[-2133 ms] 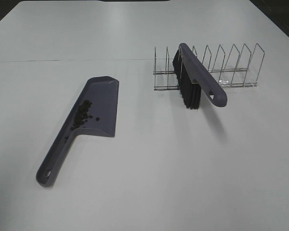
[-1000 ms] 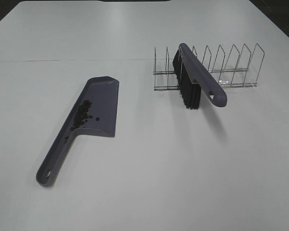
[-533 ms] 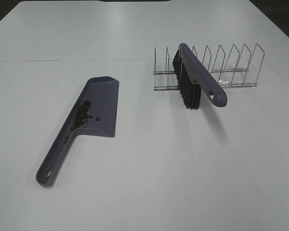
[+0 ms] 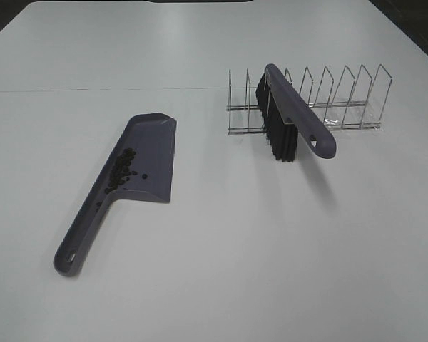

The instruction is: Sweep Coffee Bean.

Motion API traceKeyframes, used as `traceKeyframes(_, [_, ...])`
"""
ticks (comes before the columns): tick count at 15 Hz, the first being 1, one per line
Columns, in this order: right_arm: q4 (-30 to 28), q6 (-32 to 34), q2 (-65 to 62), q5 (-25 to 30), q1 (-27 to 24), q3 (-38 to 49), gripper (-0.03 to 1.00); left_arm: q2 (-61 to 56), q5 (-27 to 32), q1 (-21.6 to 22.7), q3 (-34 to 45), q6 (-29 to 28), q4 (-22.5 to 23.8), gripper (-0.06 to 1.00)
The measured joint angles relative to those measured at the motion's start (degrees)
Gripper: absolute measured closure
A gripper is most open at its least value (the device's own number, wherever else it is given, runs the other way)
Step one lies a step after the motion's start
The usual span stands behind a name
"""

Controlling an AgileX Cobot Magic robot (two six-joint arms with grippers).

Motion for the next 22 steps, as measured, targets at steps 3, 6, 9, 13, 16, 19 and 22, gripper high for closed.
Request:
traceKeyframes(3, [0.2, -1.5, 0.0, -1.6, 0.0, 0.9, 0.35, 0.0, -2.6, 0.0, 0.7, 0.0, -3.0, 0.29])
traceKeyframes(6, [0.3, -1.6, 0.0, -1.5, 0.0, 0.9, 0.35, 0.0, -6.4, 0.0, 1.9, 0.4, -3.0, 0.29])
traceKeyframes(9, [0.3, -1.6, 0.0, -1.5, 0.0, 0.9, 0.35, 0.0, -8.0, 0.0, 2.6, 2.8, -3.1, 0.3])
traceKeyframes(13, [0.3, -1.6, 0.0, -1.5, 0.0, 0.9, 0.35, 0.0, -8.0, 0.0, 3.0, 8.3, -4.6, 0.3])
traceKeyframes(16, [0.3, -1.6, 0.0, -1.5, 0.0, 0.9, 0.35, 0.0, -8.0, 0.0, 3.0, 8.4, -5.1, 0.3])
traceKeyframes(19, [0.3, -1.6, 0.0, -1.5, 0.0, 0.9, 0.35, 0.0, -8.0, 0.3, 3.0, 8.5, -5.1, 0.29])
traceKeyframes(22, [-2.6, -1.6, 0.0, -1.5, 0.0, 0.9, 0.35, 0.0, -8.0, 6.8, 3.0, 8.6, -5.2, 0.29])
